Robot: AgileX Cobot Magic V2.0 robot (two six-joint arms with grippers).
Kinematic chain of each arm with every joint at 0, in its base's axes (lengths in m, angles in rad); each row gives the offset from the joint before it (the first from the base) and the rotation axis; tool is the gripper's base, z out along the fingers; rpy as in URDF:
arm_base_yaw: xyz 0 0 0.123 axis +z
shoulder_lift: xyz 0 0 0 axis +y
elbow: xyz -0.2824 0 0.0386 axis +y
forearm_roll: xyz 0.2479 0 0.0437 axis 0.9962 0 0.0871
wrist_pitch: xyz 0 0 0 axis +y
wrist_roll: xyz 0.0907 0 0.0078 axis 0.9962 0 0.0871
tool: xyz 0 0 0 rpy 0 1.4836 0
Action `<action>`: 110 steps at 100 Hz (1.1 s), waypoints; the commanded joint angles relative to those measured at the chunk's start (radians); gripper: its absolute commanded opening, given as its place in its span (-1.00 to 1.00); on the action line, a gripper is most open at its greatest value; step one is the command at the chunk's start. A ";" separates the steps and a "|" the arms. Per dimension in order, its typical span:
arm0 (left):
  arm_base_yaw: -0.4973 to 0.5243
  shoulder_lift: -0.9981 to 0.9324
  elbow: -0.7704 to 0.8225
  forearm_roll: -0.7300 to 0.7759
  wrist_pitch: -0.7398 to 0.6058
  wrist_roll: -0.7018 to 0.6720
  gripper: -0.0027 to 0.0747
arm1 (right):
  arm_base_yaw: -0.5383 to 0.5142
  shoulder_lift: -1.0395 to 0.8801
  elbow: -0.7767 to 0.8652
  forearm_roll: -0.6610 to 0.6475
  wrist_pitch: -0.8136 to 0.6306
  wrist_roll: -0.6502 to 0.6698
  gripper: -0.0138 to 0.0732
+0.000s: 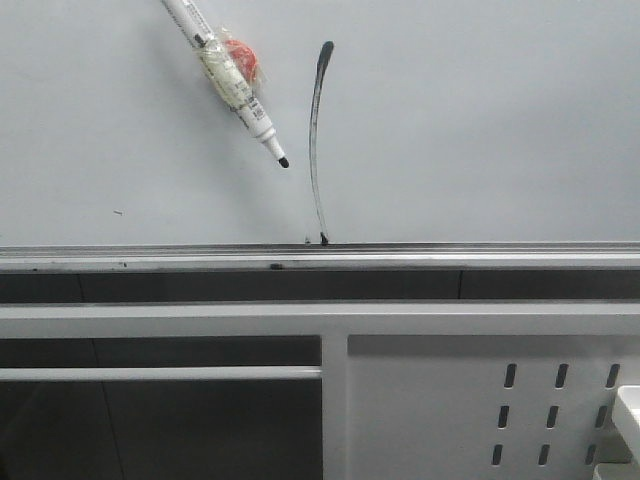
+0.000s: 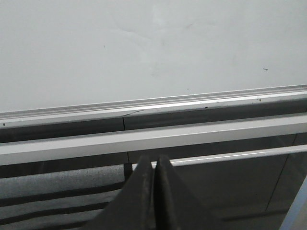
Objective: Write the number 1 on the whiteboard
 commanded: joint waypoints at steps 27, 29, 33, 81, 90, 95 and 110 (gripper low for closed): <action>0.002 -0.023 0.035 -0.005 -0.051 -0.011 -0.98 | -0.516 -0.005 0.305 0.275 -0.555 0.000 -0.81; 0.002 -0.023 0.035 -0.005 -0.051 -0.011 -0.98 | -0.533 -0.014 0.329 0.292 -0.573 0.000 -0.81; 0.002 -0.023 0.035 -0.005 -0.051 -0.011 -0.98 | -0.560 -0.032 0.369 0.319 -0.586 0.000 -0.81; 0.002 -0.021 0.035 -0.005 -0.055 -0.011 -0.98 | -0.597 -0.249 0.485 0.400 -0.378 0.000 -0.81; 0.002 -0.021 0.035 -0.005 -0.055 -0.011 -0.98 | -0.597 -0.254 0.485 0.392 -0.378 0.000 -0.81; 0.002 -0.021 0.035 -0.005 -0.055 -0.011 -0.98 | -0.597 -0.254 0.485 0.389 -0.378 0.000 -0.81; 0.002 -0.021 0.035 -0.005 -0.055 -0.011 -0.98 | -0.597 -0.254 0.485 0.389 -0.378 0.000 -0.81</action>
